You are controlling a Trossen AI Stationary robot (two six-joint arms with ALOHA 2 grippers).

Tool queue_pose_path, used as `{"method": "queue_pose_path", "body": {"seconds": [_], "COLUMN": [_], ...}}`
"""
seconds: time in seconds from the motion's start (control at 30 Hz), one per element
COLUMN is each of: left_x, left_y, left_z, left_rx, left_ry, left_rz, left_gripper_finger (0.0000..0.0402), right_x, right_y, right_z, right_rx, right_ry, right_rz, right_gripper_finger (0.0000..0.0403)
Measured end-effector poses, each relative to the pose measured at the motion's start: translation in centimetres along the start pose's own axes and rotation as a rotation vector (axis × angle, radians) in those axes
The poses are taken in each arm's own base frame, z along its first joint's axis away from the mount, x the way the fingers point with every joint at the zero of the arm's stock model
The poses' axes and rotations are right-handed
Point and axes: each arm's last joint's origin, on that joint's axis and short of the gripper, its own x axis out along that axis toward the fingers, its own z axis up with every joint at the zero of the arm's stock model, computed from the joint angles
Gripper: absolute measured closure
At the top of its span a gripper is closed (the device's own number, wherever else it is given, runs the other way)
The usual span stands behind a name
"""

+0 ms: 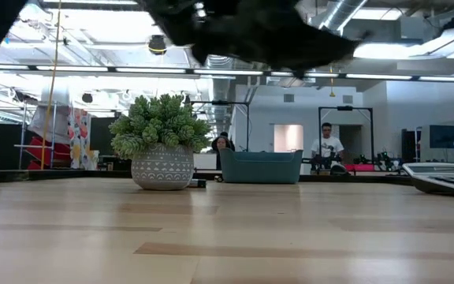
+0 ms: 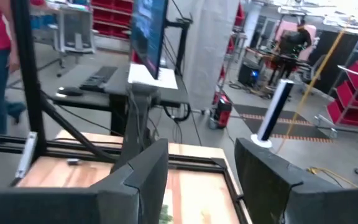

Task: Sort batteries
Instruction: Put the silver battery into the green bin

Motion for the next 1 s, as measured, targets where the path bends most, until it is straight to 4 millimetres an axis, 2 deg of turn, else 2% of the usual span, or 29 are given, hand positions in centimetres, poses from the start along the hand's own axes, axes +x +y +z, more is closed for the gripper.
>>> {"method": "queue_pose_path", "body": {"seconds": [0.27,0.47,0.6,0.73,1.0], "left_x": [7.9,13.0,15.5,16.8,17.0], "left_y": [0.1,-1.6,-3.0,-4.2,-4.7], "left_z": [0.9,1.1,1.2,0.7,1.7], "left_rx": [0.023,0.023,0.030,0.031,0.033], "left_ry": [-0.045,-0.069,-0.086,-0.137,-0.208], "left_rz": [-0.123,-0.217,-0.248,-0.248,-0.214], "left_gripper_finger": [0.0361,0.0361,0.0361,0.0361,0.0361], "right_x": [-2.0,-2.2,-2.2,-1.9,-1.1], "right_y": [1.0,1.4,1.5,1.5,1.6], "right_z": [0.8,0.7,0.6,0.6,0.4], "right_rx": [0.042,0.105,0.124,0.144,0.181], "right_ry": [-0.052,-0.039,-0.030,-0.024,-0.004], "right_rz": [0.056,0.083,0.087,0.088,0.092], "right_gripper_finger": [0.0200,0.0200,0.0200,0.0200,0.0200]}}
